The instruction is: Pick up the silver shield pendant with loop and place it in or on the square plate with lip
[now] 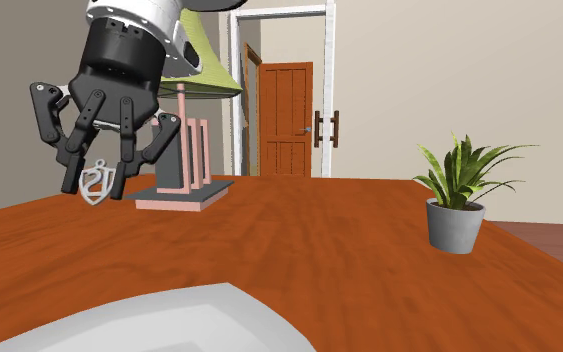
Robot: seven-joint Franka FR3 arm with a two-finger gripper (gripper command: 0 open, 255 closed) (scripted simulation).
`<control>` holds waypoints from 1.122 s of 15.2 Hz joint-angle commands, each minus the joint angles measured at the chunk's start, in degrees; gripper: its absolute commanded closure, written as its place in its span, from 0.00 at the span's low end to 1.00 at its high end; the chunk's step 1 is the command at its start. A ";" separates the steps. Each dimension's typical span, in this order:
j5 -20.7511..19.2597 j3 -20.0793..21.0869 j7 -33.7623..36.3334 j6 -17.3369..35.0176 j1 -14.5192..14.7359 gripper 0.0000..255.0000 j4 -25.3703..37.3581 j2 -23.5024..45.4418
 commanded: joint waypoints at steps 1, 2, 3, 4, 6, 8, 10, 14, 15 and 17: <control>1.08 0.68 0.43 1.40 -0.03 1.00 -4.21 -3.18; 1.81 1.12 0.61 2.54 -0.04 1.00 -7.04 -5.11; 2.56 1.56 0.79 3.60 0.00 1.00 -9.72 -6.97; 3.33 2.00 0.99 4.60 0.07 1.00 -12.27 -8.79; 4.91 2.90 1.40 6.41 0.32 1.00 -17.04 -12.29; 6.56 3.82 1.86 8.01 0.72 1.00 -21.40 -15.65; 8.27 4.76 2.38 9.43 1.26 1.00 -25.40 -18.87; 11.83 6.73 3.64 11.76 2.73 1.00 -32.45 -24.99; 12.54 7.12 3.93 12.15 3.09 1.00 -33.69 -26.13; 12.54 7.20 3.59 13.62 3.21 1.00 -34.58 -25.47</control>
